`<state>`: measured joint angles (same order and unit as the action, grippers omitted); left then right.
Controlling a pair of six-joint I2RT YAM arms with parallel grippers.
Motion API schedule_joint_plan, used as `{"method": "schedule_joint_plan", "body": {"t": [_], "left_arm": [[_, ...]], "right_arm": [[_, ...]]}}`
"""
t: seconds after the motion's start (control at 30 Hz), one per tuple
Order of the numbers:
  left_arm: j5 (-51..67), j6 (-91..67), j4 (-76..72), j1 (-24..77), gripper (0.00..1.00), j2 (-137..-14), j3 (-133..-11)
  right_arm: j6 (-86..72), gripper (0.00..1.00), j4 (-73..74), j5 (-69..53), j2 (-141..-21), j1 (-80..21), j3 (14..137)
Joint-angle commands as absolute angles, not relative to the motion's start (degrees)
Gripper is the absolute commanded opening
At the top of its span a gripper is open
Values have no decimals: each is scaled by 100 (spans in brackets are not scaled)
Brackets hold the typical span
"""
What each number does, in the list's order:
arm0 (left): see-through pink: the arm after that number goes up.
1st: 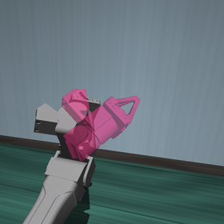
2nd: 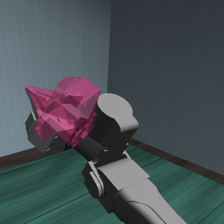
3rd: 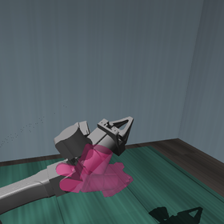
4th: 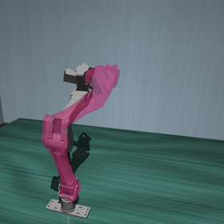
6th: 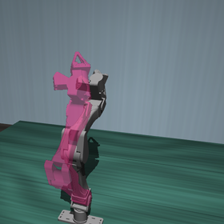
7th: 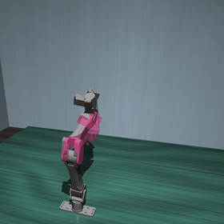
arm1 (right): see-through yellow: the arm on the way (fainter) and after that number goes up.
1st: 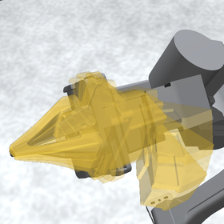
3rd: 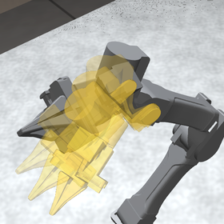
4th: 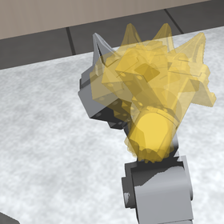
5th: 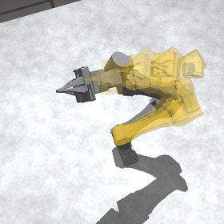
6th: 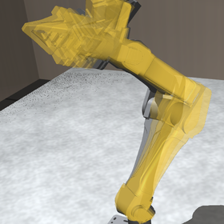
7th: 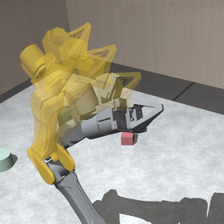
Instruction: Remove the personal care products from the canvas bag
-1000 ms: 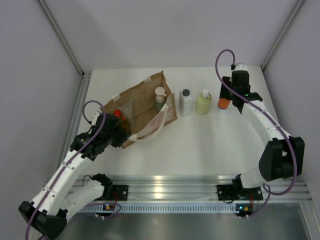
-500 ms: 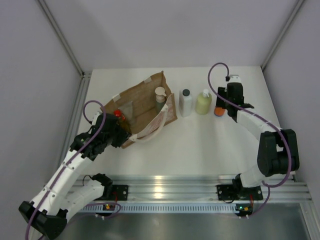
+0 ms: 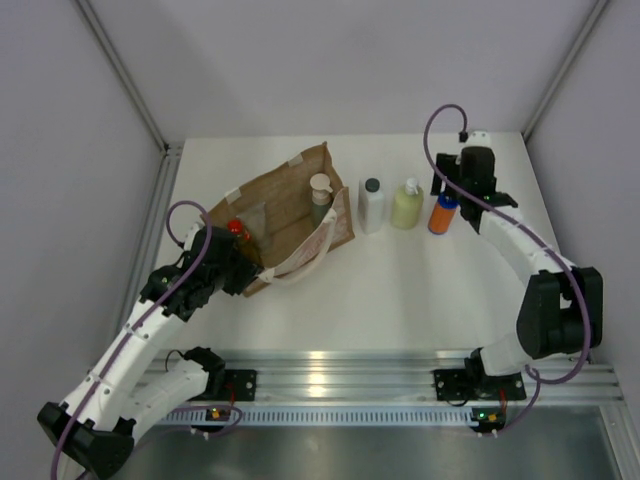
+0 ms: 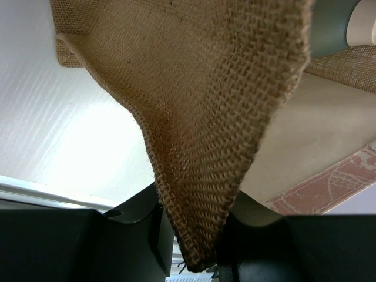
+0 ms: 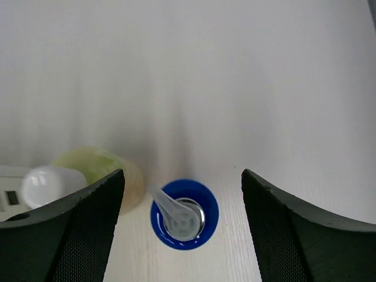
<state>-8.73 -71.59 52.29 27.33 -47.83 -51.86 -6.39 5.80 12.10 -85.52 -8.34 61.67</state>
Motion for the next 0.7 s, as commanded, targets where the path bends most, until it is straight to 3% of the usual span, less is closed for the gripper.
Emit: {"method": "schedule_joint_plan", "body": {"t": [0.0,0.07,0.27,0.4,0.67], "left_arm": [[-782,-7084,5159,2742,33,-4729,-5212],[-826,-7066,5150,2733,34,-4746,-5212],[-932,-6926,5133,2733,34,-4947,-5335],[-967,-6707,5124,2733,34,-5150,-5502],[-1011,-6574,5124,2742,34,-5309,-5695]], "right_arm": [[-720,78,1140,829,-8104,-826,7650],[-764,78,1809,205,-8112,-1018,8128],[-703,76,3116,299,-8375,-2705,9613],[-835,73,4033,614,-9260,-4074,10894],[-976,70,4613,904,-10554,-4921,12003]]}}
